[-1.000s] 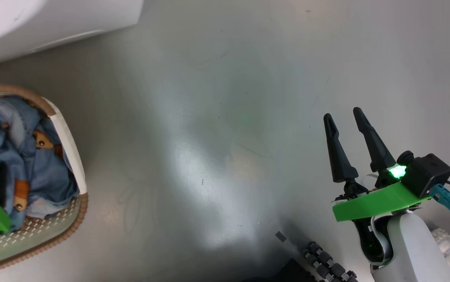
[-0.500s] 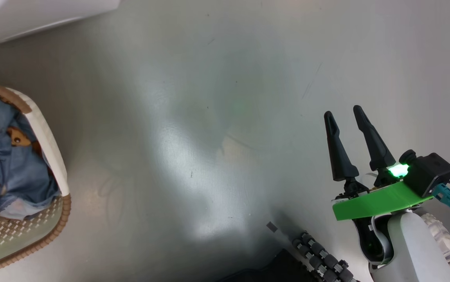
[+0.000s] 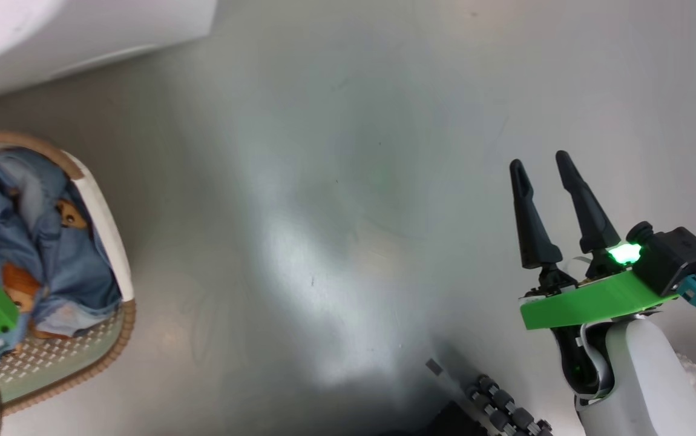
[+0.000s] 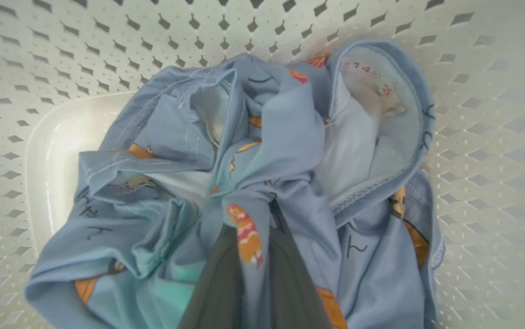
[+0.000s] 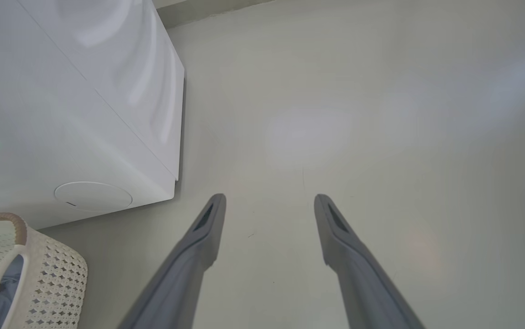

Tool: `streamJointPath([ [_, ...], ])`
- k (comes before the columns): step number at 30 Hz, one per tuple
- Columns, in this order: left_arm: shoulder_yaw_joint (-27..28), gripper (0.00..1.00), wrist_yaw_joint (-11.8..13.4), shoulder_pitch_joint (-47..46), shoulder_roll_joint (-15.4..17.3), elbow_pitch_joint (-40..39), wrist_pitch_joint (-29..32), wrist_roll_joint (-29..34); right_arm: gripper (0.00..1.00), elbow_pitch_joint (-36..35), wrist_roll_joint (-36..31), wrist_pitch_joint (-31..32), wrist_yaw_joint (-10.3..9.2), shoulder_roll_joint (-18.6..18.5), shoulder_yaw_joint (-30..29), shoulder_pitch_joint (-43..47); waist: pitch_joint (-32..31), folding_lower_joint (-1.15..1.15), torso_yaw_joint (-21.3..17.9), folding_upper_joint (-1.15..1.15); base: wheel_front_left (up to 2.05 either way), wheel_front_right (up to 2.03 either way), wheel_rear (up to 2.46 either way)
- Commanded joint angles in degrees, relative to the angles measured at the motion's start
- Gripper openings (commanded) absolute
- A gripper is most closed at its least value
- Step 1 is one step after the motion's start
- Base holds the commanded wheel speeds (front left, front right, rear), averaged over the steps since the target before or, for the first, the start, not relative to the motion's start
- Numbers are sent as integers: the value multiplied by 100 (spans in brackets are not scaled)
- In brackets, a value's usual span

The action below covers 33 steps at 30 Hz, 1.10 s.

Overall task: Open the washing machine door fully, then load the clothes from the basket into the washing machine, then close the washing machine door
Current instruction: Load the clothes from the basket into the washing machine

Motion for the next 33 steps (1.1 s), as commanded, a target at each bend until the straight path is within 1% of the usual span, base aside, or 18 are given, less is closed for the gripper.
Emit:
streamJointPath([
  [1,100,0,-12,309,153,-4,-274,-48,100,-96,-89,-40,51,-25,27,124,-306,0,168,0,0,0,0],
  [5,30,0,-16,523,-2,-55,-754,-86,100,-73,-113,-40,51,-25,-29,115,-647,0,298,0,0,0,0],
  [9,-5,0,-17,763,-130,-265,-1122,-229,100,-64,-172,-40,51,-25,-44,134,-957,0,422,0,0,0,0],
  [12,30,0,-17,922,-204,-488,-1287,-311,100,-29,-219,-40,51,-25,-58,168,-1181,0,526,0,0,0,0],
  [16,136,0,-18,1080,-294,-729,-1345,-338,100,12,-284,-40,51,-25,-99,205,-1412,0,650,0,0,0,0],
  [17,351,0,-18,1178,-339,-984,-1351,-274,100,38,-335,-40,51,-25,-128,233,-1565,0,749,0,0,0,0],
  [18,351,0,-18,1178,-339,-984,-1351,-274,100,38,-335,-40,51,-25,-128,233,-1565,0,749,0,0,0,0],
  [23,1033,0,-18,1606,-559,-1673,-1353,145,100,105,-417,-40,51,-25,-152,293,-1947,0,958,0,0,0,0],
  [28,1730,0,-18,2062,-929,-2336,-1354,561,100,188,-502,-40,51,-25,-192,375,-2317,0,1155,0,0,0,0],
  [33,2268,0,-18,2464,-1252,-3017,-1355,972,100,233,-516,-40,51,-25,-212,451,-2685,0,1279,0,0,0,0],
])
